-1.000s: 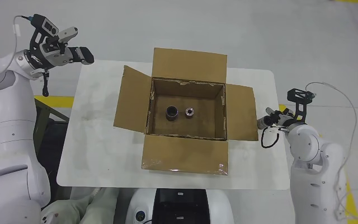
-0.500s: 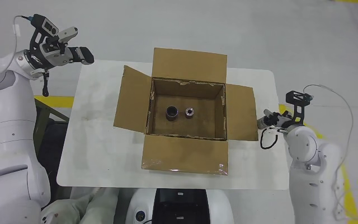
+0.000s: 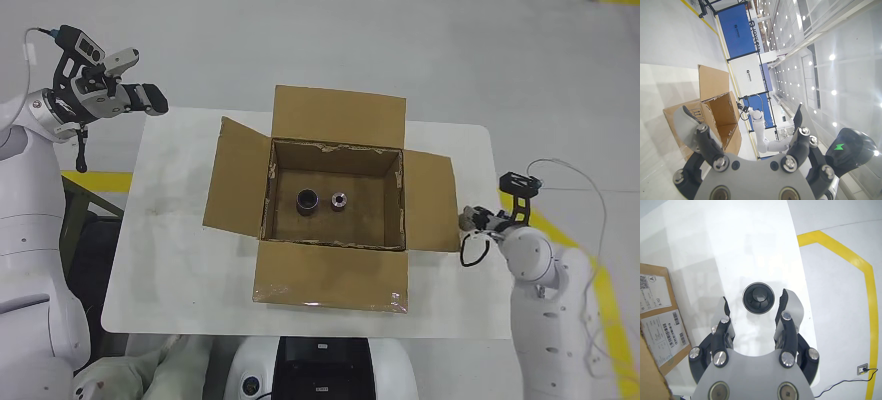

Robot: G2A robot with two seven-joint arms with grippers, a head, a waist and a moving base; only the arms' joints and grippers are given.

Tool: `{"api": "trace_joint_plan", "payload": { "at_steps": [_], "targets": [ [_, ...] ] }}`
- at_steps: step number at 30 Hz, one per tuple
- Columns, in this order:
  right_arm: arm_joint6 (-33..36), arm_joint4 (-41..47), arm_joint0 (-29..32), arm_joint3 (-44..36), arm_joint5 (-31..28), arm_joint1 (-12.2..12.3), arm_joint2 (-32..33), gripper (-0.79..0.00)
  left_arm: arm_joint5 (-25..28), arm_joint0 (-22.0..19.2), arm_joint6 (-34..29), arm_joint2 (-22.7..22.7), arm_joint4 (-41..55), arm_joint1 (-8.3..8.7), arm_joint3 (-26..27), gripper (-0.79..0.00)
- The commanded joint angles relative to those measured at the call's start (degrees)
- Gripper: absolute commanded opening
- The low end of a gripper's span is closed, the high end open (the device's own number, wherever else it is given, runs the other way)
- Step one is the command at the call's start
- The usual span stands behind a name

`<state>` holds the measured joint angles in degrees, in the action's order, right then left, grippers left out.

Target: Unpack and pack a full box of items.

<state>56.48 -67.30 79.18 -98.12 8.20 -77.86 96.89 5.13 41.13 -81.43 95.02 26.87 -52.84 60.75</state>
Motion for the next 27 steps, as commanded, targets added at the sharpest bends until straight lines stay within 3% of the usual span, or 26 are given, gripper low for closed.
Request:
{"api": "trace_joint_plan", "payload": {
  "at_steps": [1, 27],
  "targets": [
    [-0.2, 0.2, -0.7, 1.5, 0.0, 0.1, -0.1, -0.234, 0.0, 0.0, 0.0, 0.0, 0.0, 0.0, 0.0, 0.0],
    [-3.6, -1.1, -4.8, 10.6, 2.6, 0.9, -2.6, -0.246, 0.0, 0.0, 0.0, 0.0, 0.0, 0.0, 0.0, 0.0]
  ]
}}
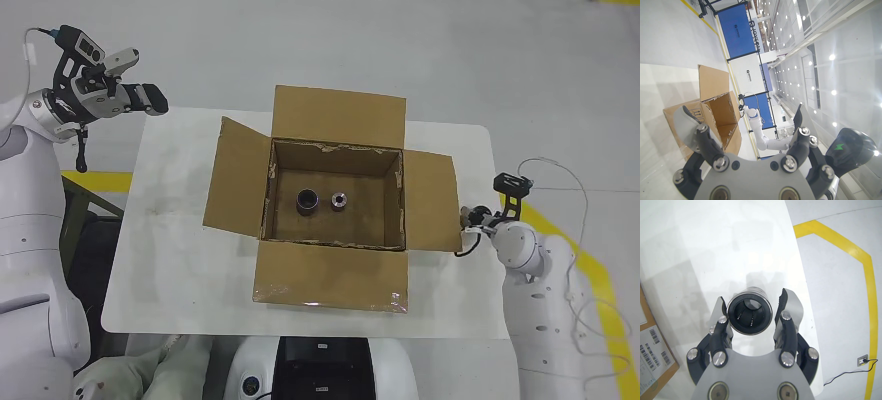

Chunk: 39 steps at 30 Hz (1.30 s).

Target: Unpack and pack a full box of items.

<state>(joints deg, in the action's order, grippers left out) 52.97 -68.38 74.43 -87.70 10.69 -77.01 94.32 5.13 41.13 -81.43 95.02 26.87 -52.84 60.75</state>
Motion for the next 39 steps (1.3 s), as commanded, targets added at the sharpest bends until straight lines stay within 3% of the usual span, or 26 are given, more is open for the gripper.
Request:
{"api": "trace_joint_plan", "payload": {
  "at_steps": [1, 5, 7, 8, 10, 19, 39],
  "targets": [
    [-0.2, -0.1, -0.2, 0.2, 0.3, 0.1, -0.1, -0.292, 0.0, 0.0, 0.0, 0.0, 0.0, 0.0, 0.0, 0.0],
    [-0.4, -0.4, -0.3, 0.5, 0.4, 0.2, -0.4, -0.536, 0.0, 0.0, 0.0, 0.0, 0.0, 0.0, 0.0, 0.0],
    [-0.5, -0.5, -0.5, 0.8, 0.5, 0.2, -0.6, -0.606, 0.0, 0.0, 0.0, 0.0, 0.0, 0.0, 0.0, 0.0],
    [-0.5, -0.5, -0.5, 0.8, 0.5, 0.2, -0.7, -0.699, 0.0, 0.0, 0.0, 0.0, 0.0, 0.0, 0.0, 0.0],
    [-0.6, -0.7, -0.6, 0.9, 0.6, 0.3, -0.8, -0.785, 0.0, 0.0, 0.0, 0.0, 0.0, 0.0, 0.0, 0.0],
    [-1.2, -0.9, 0.5, -1.5, 0.9, 0.6, -0.9, -0.785, 0.0, 0.0, 0.0, 0.0, 0.0, 0.0, 0.0, 0.0],
    [-1.4, -0.1, 6.7, -18.0, 1.0, 1.2, 0.1, -0.785, 0.0, 0.0, 0.0, 0.0, 0.0, 0.0, 0.0, 0.0]
  ]
}}
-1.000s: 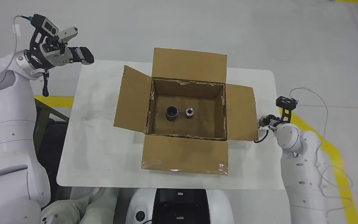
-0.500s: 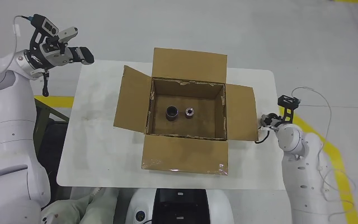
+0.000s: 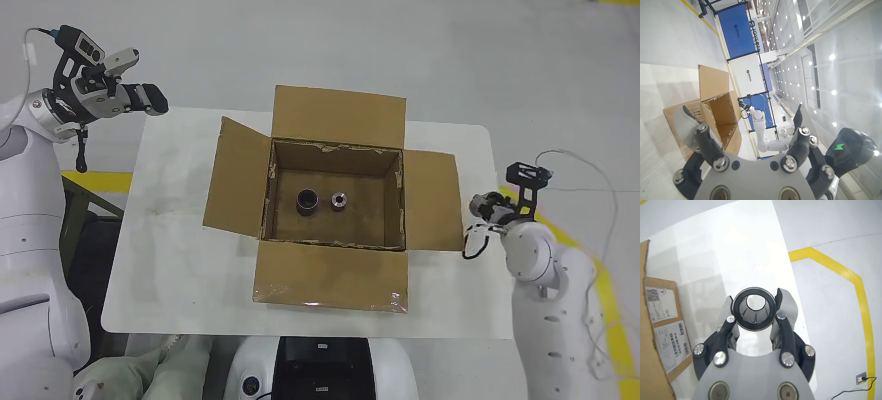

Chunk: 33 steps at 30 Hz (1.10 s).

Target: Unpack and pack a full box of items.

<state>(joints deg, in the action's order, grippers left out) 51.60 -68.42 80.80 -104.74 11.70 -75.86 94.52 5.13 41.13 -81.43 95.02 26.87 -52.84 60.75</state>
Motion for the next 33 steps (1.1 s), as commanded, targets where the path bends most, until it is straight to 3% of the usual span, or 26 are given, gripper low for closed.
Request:
{"api": "trace_joint_plan", "payload": {
  "at_steps": [1, 22, 33],
  "targets": [
    [-0.1, -0.2, 0.5, -2.0, -0.1, 0.0, -0.2, -0.785, 0.0, 0.0, 0.0, 0.0, 0.0, 0.0, 0.0, 0.0],
    [-1.0, -2.6, 1.1, -14.9, 1.2, 0.2, -3.2, -0.785, 0.0, 0.0, 0.0, 0.0, 0.0, 0.0, 0.0, 0.0],
    [-1.0, -2.8, -0.3, -19.5, -0.6, -0.1, -10.3, -0.785, 0.0, 0.0, 0.0, 0.0, 0.0, 0.0, 0.0, 0.0]
  ]
}}
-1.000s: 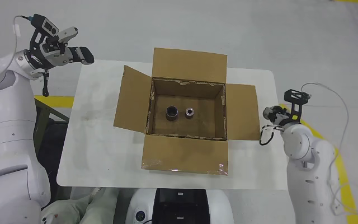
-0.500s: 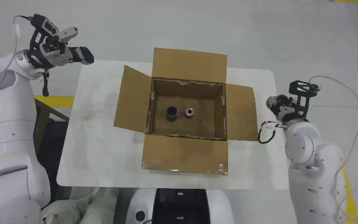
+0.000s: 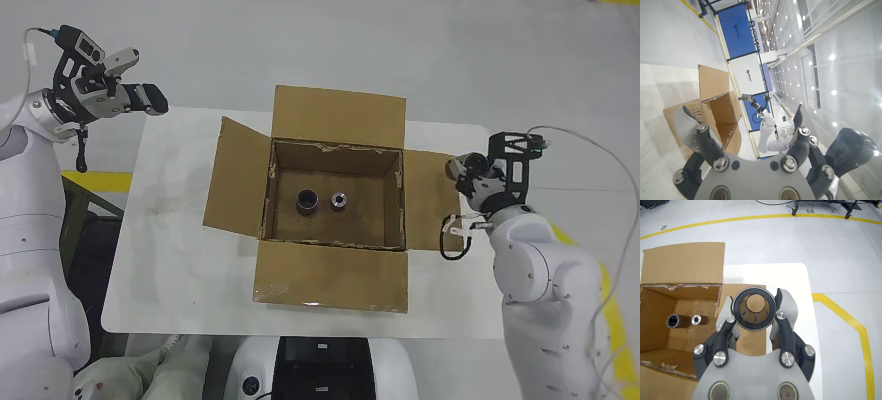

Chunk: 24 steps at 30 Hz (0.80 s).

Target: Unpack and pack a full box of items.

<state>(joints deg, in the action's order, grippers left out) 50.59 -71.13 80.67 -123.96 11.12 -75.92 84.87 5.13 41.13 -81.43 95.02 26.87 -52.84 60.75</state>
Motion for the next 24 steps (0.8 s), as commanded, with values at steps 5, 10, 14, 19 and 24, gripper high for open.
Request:
{"api": "trace_joint_plan", "payload": {
  "at_steps": [5, 10, 14, 19, 24],
  "targets": [
    [0.5, -1.5, -0.9, -1.8, -0.4, -0.1, -3.9, -0.785, 0.0, 0.0, 0.0, 0.0, 0.0, 0.0, 0.0, 0.0],
    [0.9, -2.5, -1.9, -2.4, -1.2, -0.3, -7.6, -0.785, 0.0, 0.0, 0.0, 0.0, 0.0, 0.0, 0.0, 0.0],
    [1.2, -3.8, -3.1, -2.1, -1.2, -0.5, -10.7, -0.785, 0.0, 0.0, 0.0, 0.0, 0.0, 0.0, 0.0, 0.0],
    [2.0, -5.3, -4.8, -1.2, -1.1, -0.9, -14.7, -0.785, 0.0, 0.0, 0.0, 0.0, 0.0, 0.0, 0.0, 0.0],
    [3.2, -7.3, -6.7, 0.7, -1.3, -1.3, -18.9, -0.785, 0.0, 0.0, 0.0, 0.0, 0.0, 0.0, 0.0, 0.0]
  ]
}}
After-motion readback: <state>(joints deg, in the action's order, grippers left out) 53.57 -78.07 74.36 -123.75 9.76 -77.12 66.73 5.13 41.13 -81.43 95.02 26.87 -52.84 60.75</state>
